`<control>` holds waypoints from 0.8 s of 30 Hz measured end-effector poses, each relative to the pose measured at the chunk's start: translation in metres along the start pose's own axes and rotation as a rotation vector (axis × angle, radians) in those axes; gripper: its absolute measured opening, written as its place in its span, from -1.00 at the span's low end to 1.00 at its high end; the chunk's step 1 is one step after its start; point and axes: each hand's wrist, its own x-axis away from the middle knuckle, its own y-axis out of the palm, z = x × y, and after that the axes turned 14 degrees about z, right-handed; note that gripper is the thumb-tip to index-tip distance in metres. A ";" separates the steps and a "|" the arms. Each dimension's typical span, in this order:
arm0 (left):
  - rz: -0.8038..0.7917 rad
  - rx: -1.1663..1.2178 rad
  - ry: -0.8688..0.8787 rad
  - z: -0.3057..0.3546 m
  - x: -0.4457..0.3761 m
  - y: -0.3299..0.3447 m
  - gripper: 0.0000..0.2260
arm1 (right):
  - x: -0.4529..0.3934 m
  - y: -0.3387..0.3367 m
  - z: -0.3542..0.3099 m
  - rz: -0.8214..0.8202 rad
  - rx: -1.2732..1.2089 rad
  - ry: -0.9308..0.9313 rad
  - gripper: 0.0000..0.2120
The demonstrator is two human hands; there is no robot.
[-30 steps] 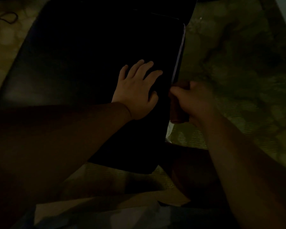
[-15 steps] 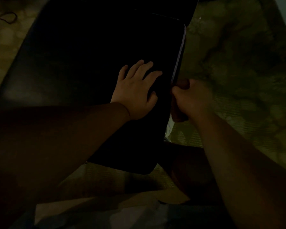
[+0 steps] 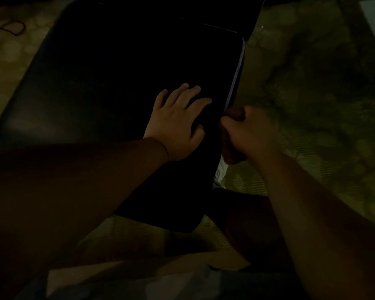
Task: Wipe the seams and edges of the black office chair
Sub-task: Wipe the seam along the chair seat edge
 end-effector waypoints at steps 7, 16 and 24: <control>-0.005 0.002 0.000 -0.001 0.001 0.000 -0.40 | 0.002 0.002 0.000 -0.025 0.004 -0.058 -0.88; 0.011 0.083 -0.058 -0.001 -0.003 -0.002 -0.42 | -0.001 0.001 0.002 0.031 0.031 -0.070 -0.91; 0.139 0.099 -0.145 0.004 -0.021 -0.006 -0.59 | -0.001 0.001 0.004 0.017 -0.020 -0.023 -0.89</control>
